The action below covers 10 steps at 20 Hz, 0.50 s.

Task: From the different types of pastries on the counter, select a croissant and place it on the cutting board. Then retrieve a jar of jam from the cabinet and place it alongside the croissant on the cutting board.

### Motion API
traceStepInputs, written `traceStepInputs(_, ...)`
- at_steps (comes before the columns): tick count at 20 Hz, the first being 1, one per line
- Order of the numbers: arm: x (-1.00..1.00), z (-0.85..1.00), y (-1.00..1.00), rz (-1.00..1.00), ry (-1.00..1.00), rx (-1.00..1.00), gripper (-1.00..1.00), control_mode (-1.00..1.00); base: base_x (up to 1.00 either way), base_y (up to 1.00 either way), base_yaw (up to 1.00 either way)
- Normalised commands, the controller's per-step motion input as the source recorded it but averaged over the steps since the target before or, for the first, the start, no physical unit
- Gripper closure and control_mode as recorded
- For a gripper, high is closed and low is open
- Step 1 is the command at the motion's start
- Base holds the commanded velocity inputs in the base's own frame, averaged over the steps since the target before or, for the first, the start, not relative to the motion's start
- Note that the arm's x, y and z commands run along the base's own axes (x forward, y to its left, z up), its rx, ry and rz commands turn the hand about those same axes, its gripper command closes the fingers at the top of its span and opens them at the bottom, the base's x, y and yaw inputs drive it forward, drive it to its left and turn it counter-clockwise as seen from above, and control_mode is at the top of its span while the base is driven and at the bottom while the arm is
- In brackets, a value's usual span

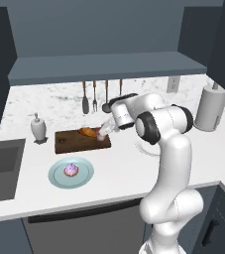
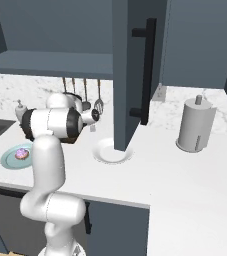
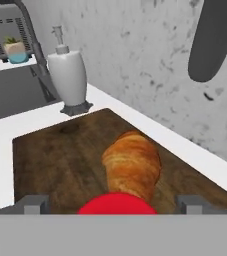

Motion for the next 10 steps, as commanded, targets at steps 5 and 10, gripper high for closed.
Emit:
traceStepInputs(5, -0.31, 0.36, -0.02, 0.00, -0.29, 0.08, -1.00, -1.00, 0.00, 0.00, 0.00)
traceStepInputs(10, -0.30, 0.29, -0.32, -0.03, -0.28, 0.32, -1.00, -1.00, 0.00, 0.00, 0.00)
